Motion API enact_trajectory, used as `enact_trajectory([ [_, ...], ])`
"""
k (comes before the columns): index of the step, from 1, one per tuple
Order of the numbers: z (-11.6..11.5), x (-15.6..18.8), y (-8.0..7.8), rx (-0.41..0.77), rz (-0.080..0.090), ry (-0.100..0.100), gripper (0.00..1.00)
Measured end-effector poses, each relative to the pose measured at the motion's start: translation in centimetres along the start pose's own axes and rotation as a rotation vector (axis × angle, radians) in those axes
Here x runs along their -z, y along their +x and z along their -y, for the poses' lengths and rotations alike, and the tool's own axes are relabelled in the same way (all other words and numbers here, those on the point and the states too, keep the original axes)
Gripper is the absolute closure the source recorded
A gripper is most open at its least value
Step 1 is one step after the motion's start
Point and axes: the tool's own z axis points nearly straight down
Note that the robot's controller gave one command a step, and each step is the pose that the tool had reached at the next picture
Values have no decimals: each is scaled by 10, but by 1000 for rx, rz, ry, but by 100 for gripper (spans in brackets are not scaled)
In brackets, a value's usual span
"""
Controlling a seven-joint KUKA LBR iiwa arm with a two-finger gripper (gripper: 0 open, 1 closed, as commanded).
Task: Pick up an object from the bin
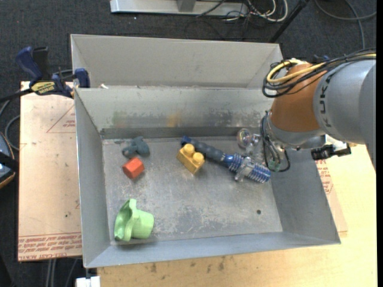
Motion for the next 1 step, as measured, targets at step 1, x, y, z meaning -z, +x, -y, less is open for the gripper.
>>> enact_trajectory([
  [1,-1,40,-1,2,-1,1,100],
])
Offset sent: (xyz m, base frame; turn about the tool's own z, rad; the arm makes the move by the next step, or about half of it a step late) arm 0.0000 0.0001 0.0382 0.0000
